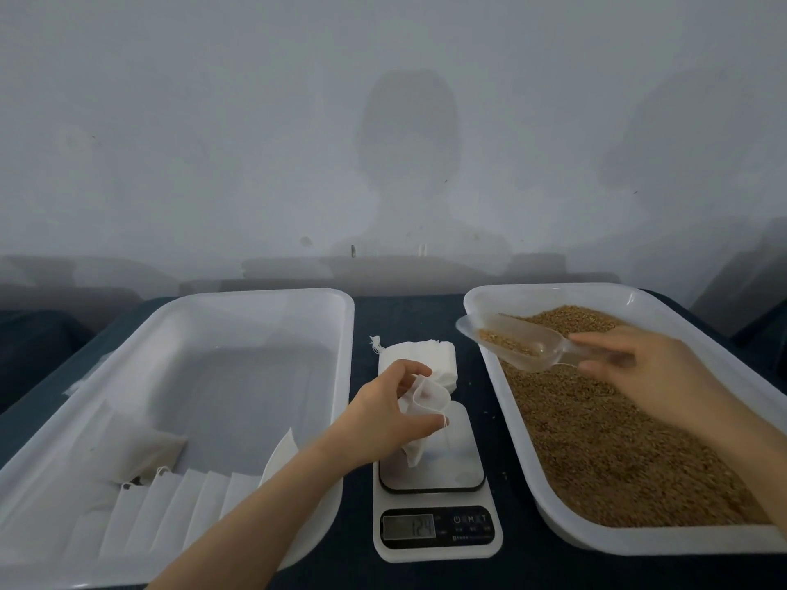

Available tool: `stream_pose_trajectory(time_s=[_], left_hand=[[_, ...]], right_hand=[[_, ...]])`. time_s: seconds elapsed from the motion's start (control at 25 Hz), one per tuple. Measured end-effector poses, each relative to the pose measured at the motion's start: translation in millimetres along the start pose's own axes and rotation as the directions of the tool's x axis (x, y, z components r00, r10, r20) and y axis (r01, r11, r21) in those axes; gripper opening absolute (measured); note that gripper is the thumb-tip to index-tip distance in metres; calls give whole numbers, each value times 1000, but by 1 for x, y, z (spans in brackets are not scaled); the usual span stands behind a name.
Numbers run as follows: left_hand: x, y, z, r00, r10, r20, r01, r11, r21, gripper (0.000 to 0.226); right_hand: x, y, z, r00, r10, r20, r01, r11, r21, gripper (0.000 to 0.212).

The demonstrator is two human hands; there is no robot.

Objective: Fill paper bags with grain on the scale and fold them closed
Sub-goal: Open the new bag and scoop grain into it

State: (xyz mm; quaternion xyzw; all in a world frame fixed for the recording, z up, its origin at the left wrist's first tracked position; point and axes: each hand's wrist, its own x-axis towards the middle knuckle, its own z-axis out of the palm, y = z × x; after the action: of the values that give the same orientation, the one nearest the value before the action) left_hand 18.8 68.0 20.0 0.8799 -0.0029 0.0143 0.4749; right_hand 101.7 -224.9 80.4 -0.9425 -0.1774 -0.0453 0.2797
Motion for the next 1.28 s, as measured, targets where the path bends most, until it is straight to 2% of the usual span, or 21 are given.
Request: stream_pose_trajectory(time_s=[0.2,0.6,0.8,1.0,1.28], left_hand=[[0,-3,1,1000,5,-6,-5,1000,-16,54],[2,-4,1,1000,5,-7,-6,1000,-22,52],[3,-5,2,1000,10,0,-10,1000,18,62],[5,-7,2,999,16,-42,-15,1000,18,53],[3,-4,2,998,36,-43,-35,999,15,55]], right_hand=[[-2,-22,-5,986,-131,105,132,991,-4,38],[13,-39,-8,947,-280,158,313,914,-259,37],[22,-45,-8,939,-310,151,343,885,-316,33],[26,-54,-8,930,-322,179,367,856,-364,31],[34,-73,-16,916,-326,233,399,784,-475,32]])
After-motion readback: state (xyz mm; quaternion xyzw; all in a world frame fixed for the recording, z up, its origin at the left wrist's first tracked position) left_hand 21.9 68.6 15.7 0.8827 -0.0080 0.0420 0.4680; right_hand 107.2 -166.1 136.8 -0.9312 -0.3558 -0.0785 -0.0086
